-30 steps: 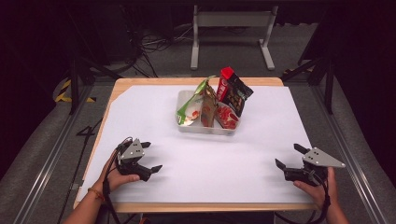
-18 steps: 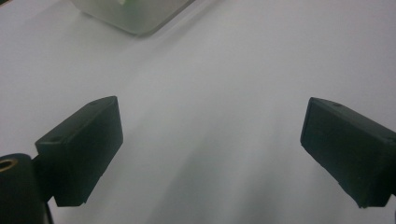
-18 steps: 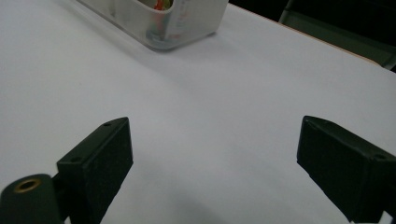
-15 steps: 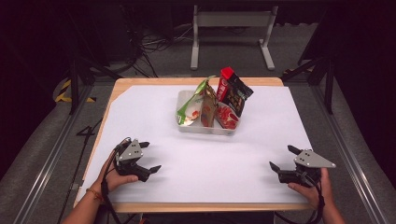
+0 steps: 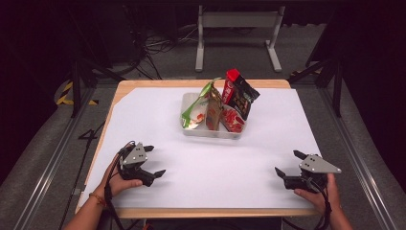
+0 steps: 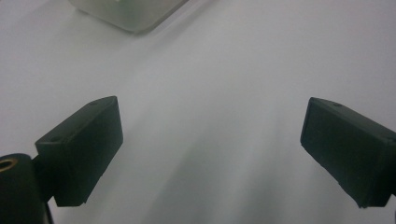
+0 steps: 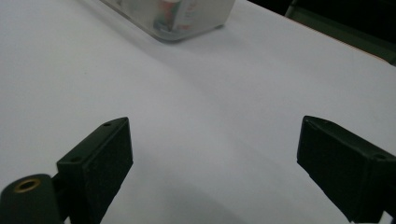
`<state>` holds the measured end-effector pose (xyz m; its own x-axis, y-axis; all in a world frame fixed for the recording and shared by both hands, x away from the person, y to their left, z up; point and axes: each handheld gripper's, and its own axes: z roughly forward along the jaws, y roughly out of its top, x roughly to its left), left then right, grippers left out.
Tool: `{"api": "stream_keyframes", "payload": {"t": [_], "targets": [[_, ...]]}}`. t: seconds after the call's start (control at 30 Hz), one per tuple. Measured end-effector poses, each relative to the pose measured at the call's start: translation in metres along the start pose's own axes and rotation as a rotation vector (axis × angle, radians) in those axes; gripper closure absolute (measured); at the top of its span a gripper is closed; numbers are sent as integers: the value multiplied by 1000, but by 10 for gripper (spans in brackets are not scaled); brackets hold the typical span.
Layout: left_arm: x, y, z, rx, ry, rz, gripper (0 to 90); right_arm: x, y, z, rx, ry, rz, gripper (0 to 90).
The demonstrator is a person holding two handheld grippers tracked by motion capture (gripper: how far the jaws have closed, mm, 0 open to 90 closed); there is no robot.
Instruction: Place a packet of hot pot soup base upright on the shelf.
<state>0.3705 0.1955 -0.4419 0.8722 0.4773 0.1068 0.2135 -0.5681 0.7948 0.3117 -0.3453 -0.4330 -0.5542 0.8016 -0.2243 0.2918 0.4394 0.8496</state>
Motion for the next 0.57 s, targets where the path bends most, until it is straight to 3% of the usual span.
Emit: {"api": "stream_keyframes", "payload": {"t": [0.57], "targets": [[1,2,3,3,-1,-3,66,7,0,4,24,38,-30,105]]}}
